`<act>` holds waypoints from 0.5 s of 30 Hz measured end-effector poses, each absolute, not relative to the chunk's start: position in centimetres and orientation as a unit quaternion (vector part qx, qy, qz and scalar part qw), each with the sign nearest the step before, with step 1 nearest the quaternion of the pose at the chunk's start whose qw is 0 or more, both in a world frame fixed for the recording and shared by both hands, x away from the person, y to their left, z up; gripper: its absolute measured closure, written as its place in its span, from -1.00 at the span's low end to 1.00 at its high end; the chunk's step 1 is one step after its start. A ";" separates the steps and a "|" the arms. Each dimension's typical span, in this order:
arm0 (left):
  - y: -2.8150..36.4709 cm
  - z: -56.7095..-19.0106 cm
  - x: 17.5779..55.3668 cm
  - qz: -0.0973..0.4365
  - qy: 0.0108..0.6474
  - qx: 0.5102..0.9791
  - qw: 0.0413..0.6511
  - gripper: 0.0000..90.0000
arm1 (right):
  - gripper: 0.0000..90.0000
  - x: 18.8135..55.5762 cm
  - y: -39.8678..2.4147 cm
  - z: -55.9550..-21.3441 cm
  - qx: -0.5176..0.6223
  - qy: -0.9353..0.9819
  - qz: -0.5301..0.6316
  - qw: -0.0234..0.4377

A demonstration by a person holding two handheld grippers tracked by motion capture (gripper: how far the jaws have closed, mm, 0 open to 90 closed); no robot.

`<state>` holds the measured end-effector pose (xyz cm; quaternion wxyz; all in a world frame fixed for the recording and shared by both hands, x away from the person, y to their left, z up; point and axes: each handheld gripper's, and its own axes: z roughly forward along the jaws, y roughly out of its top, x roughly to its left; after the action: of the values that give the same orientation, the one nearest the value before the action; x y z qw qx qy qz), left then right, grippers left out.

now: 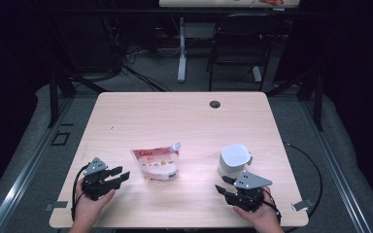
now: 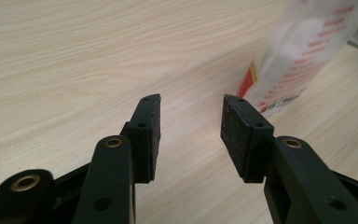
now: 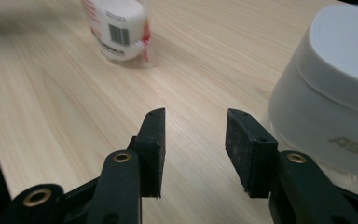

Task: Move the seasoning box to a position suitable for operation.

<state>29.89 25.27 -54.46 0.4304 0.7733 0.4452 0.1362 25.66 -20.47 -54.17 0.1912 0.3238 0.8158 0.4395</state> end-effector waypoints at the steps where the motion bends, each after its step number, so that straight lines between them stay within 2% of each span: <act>1: 25.2 -54.5 29.9 0.135 0.445 0.773 0.432 0.29 | 0.30 25.7 -20.5 -54.3 0.329 0.817 0.433 0.190; 6: 25.2 -54.8 29.6 0.138 0.433 0.784 0.422 0.29 | 0.30 25.7 -21.0 -54.4 0.352 0.813 0.425 0.188; 15: 26.4 -54.9 29.3 0.159 0.454 0.774 0.412 0.23 | 0.38 25.1 -23.4 -53.8 0.406 0.785 0.425 0.196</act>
<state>29.34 26.38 -54.94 0.4122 0.7737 0.4540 0.1593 25.15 -23.42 -53.79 0.1961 0.4057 0.7851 0.4248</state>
